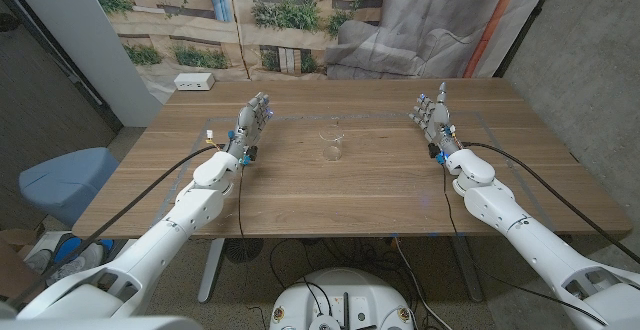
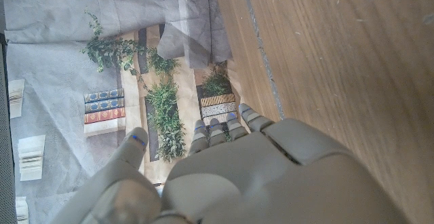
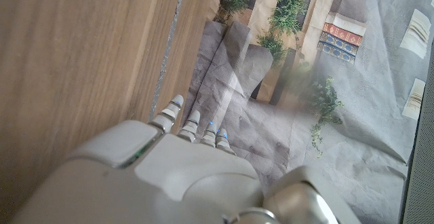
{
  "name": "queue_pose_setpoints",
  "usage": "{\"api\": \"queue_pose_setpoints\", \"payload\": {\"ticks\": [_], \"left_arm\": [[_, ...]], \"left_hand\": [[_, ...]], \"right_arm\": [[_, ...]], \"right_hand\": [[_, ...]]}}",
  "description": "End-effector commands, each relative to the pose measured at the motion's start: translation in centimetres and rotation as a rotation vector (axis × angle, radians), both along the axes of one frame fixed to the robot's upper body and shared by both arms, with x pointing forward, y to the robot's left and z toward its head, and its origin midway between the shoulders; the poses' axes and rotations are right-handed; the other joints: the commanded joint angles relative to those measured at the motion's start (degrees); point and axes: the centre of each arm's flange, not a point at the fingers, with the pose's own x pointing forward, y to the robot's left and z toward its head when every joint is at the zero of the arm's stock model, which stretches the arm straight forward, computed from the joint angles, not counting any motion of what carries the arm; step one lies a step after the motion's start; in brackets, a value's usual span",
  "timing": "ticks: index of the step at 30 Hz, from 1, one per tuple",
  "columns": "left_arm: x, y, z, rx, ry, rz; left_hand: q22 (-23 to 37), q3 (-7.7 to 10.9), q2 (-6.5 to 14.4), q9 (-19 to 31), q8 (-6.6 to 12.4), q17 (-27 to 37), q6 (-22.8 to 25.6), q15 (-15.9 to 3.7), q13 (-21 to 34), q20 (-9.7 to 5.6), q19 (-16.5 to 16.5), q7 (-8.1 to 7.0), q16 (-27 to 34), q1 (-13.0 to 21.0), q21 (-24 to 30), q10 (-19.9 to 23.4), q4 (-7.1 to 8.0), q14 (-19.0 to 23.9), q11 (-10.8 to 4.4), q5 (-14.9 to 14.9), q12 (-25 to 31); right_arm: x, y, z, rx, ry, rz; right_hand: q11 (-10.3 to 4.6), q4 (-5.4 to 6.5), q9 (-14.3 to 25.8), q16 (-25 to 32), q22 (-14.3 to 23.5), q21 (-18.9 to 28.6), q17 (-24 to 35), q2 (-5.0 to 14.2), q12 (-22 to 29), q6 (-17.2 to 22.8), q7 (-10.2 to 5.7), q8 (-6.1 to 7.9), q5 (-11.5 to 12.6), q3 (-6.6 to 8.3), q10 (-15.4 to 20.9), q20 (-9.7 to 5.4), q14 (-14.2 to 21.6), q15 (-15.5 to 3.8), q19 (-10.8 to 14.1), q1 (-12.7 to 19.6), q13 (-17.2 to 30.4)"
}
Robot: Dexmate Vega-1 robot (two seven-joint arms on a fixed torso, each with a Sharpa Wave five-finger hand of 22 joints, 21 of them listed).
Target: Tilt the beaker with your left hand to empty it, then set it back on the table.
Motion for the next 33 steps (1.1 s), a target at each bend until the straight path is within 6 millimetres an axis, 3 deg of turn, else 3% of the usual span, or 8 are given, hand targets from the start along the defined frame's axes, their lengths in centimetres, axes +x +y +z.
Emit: {"api": "queue_pose_setpoints", "payload": {"ticks": [1, 12, 21, 27, 33], "left_arm": [[-0.9, 0.3, 0.3, 0.037, -0.022, -0.016], [-2.0, 1.1, 0.7, 0.144, -0.062, -0.024], [-2.9, 2.0, 0.9, 0.202, -0.079, -0.002], [-3.9, 1.6, 1.9, 0.305, -0.114, 0.011], [-4.5, 0.9, 2.5, 0.375, -0.111, -0.003]], "left_hand": [[0.1, 0.22, 2.62, 0.13, 0.27, 0.17, -0.06, -2.69, 0.29, -6.03, 0.42, -0.83, 0.27, 0.58, 0.22, 0.23, -0.98, -0.29, -0.92, 0.08, 0.24], [-0.07, 1.55, -0.31, 0.18, 0.41, 0.25, -1.6, -3.88, 0.33, -6.45, 1.15, -2.29, 0.1, 5.54, -0.34, 0.8, -8.04, -0.04, -2.78, 0.38, 0.03], [-0.08, 2.0, -1.16, 0.22, 0.58, 0.27, -1.99, -4.34, 0.36, -6.28, 1.92, -2.76, 0.2, 7.32, -0.29, 1.35, -9.2, 0.44, -3.72, 0.51, 0.14], [-0.1, 2.7, -1.93, 0.27, 1.01, 0.28, -1.62, -4.72, 0.38, -5.38, 3.27, -3.95, 0.41, 9.54, -0.14, 2.47, -9.53, 1.57, -4.28, 0.78, 0.35], [-0.11, 3.11, -2.41, 0.3, 1.08, 0.29, -1.73, -4.73, 0.38, -5.13, 3.91, -3.69, 0.46, 10.78, -0.15, 2.83, -9.58, 2.18, -4.77, 0.92, 0.34]], "right_arm": [[0.0, 0.0, 0.0, 0.0, 0.0, 0.0], [0.0, 0.0, 0.0, 0.0, 0.0, 0.0], [0.0, 0.0, 0.0, 0.0, 0.0, 0.0], [0.0, 0.0, 0.0, 0.0, 0.0, 0.0], [0.0, 0.0, 0.0, 0.0, 0.0, 0.0]], "right_hand": [[0.14, 0.06, 0.09, 0.18, 0.21, 0.35, 0.32, 5.06, 0.36, -0.66, 0.02, 0.26, 0.31, -0.33, -0.41, 0.5, -0.39, -1.21, -0.14, 0.23, 0.24], [0.18, 0.06, 0.09, 0.21, 0.21, 0.37, 0.32, 5.05, 0.35, -0.58, 0.08, 0.29, 0.31, -0.33, -0.42, 0.47, -0.33, -1.13, -0.11, 0.23, 0.25], [0.09, 0.06, 0.09, 0.2, 0.21, 0.37, 0.32, 5.05, 0.35, -0.55, 0.09, 0.3, 0.31, -0.33, -0.43, 0.48, -0.34, -1.24, -0.12, 0.23, 0.25], [0.11, 0.06, 0.09, 0.19, 0.21, 0.36, 0.33, 5.05, 0.37, -0.55, 0.0, 0.3, 0.31, -0.33, -0.38, 0.46, -0.37, -1.31, -0.14, 0.23, 0.25], [0.14, 0.06, 0.09, 0.2, 0.21, 0.37, 0.33, 5.05, 0.37, -0.53, 0.2, 0.31, 0.31, -0.33, -0.37, 0.51, -0.34, -1.16, -0.12, 0.23, 0.25]]}}
